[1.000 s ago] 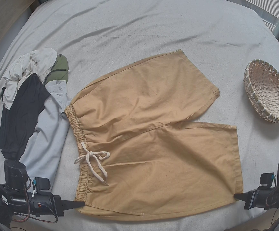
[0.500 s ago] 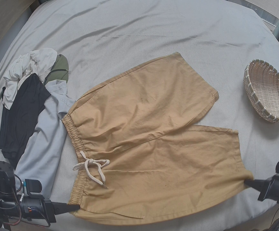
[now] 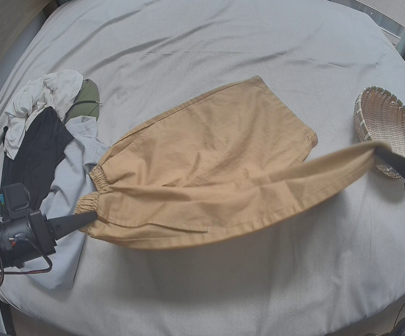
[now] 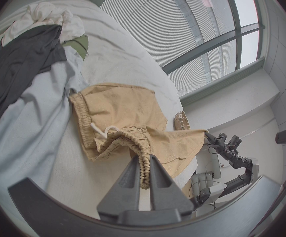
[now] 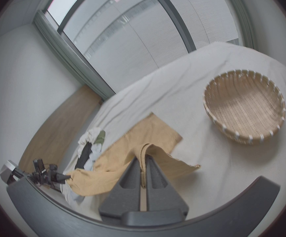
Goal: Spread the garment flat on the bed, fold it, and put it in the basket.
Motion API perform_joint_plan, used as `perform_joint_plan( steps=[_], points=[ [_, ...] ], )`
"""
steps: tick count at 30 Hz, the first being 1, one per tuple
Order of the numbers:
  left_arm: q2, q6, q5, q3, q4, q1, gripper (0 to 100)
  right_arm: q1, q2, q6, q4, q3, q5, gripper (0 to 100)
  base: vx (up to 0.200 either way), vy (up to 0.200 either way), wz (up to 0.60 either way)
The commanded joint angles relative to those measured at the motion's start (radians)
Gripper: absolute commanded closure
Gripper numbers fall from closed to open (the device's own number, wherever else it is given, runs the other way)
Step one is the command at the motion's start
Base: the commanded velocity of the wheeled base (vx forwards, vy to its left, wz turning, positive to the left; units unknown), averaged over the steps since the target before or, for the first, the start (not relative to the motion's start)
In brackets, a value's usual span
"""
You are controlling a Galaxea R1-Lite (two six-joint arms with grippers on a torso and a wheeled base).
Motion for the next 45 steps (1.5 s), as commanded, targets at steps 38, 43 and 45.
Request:
perform_joint_plan(
  steps=[38, 43, 45],
  points=[
    [0.18, -0.125, 0.117, -0.158, -0.019, 0.05, 100, 0.002, 0.656, 0.036, -0.121, -0.546, 0.008, 100, 0.0, 0.0, 0.0],
    [0.195, -0.171, 0.117, -0.156, -0.025, 0.055, 100, -0.003, 0.709, 0.036, -0.191, -0.575, 0.006, 100, 0.0, 0.0, 0.0],
    [0.199, -0.171, 0.117, -0.156, -0.036, 0.056, 100, -0.007, 0.726, 0.038, -0.195, -0.592, 0.006, 100, 0.0, 0.0, 0.0]
  ],
)
